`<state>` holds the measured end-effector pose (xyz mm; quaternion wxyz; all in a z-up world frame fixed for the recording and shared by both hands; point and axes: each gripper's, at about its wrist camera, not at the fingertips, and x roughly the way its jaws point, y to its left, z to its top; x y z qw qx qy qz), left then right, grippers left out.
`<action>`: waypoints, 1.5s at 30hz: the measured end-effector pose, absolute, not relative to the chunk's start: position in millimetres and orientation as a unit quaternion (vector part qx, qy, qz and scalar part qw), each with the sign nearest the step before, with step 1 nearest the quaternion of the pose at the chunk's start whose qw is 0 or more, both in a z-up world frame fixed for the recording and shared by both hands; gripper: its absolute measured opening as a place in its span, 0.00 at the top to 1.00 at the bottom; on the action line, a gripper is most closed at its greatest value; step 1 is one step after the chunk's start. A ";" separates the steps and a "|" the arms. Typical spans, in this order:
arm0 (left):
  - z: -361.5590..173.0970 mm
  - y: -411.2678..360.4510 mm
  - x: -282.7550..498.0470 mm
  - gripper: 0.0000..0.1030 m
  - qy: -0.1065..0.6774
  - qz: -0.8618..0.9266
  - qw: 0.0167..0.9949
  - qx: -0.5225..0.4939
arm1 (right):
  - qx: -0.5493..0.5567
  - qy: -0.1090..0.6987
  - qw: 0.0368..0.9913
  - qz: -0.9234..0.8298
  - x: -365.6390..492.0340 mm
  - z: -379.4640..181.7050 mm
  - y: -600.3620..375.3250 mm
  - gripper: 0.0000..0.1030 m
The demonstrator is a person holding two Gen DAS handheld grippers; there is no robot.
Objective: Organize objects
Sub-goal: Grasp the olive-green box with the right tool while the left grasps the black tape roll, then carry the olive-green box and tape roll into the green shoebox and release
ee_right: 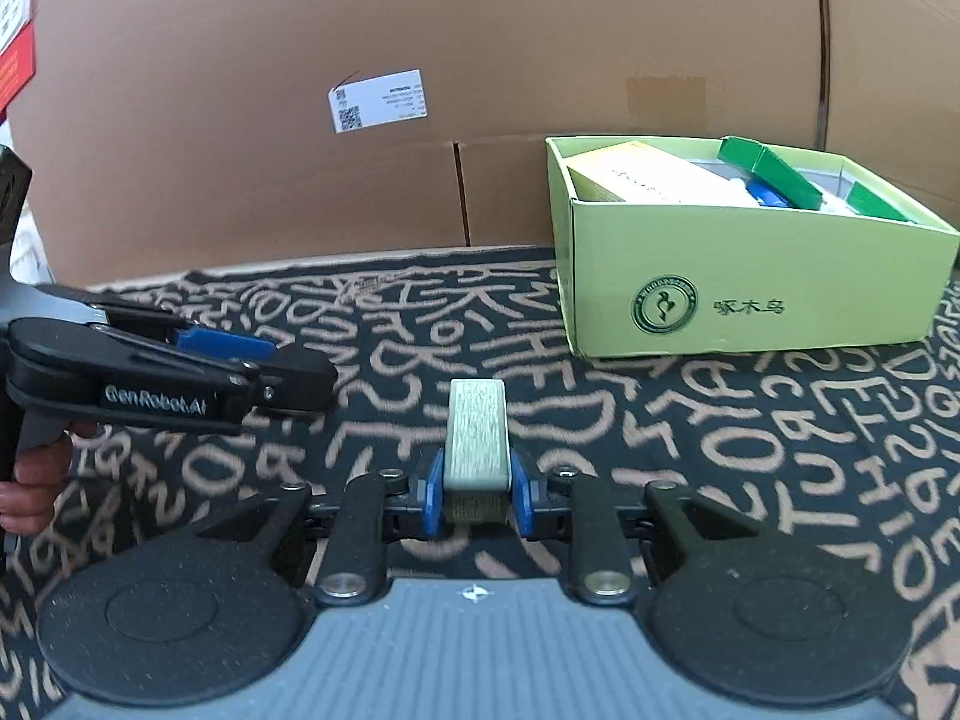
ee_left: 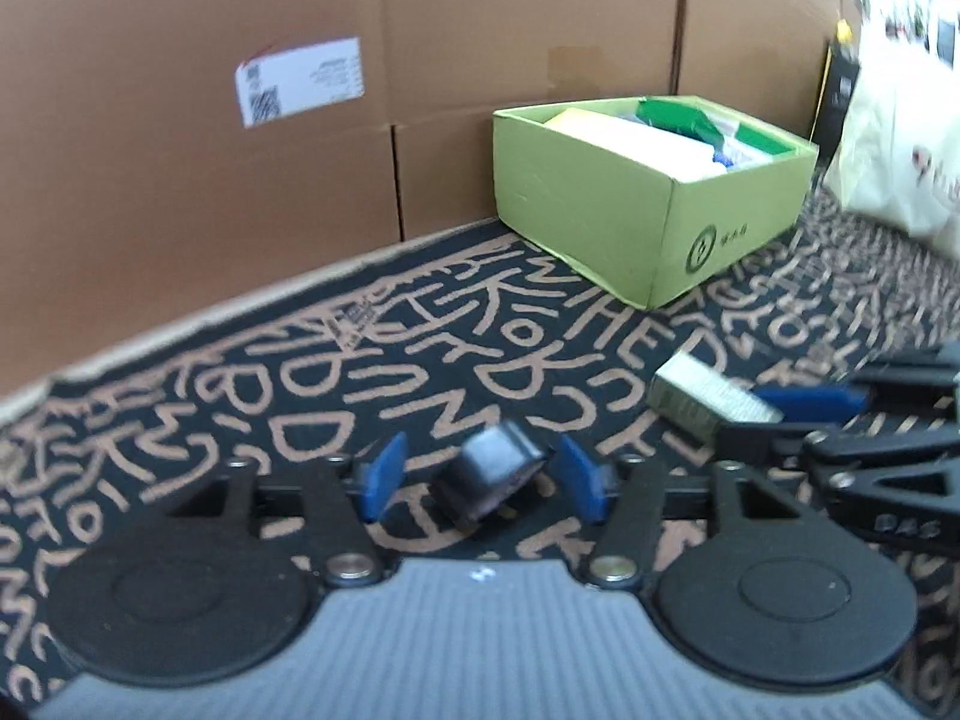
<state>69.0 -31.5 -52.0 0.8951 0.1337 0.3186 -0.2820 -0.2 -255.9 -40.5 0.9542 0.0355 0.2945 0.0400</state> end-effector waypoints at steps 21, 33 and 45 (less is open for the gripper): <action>-58.2 -36.4 75.1 0.55 0.362 -0.283 0.882 0.104 | 0.017 0.285 0.958 0.040 8.9 -41.7 -247.2 0.52; -49.3 -34.7 71.3 0.80 0.402 -0.212 0.890 0.039 | 0.034 0.296 0.954 0.044 10.6 -47.2 -251.2 0.74; -45.7 -43.6 64.2 0.81 0.406 -0.191 0.892 0.058 | 0.074 0.286 0.952 0.077 -1.8 -45.5 -258.7 0.74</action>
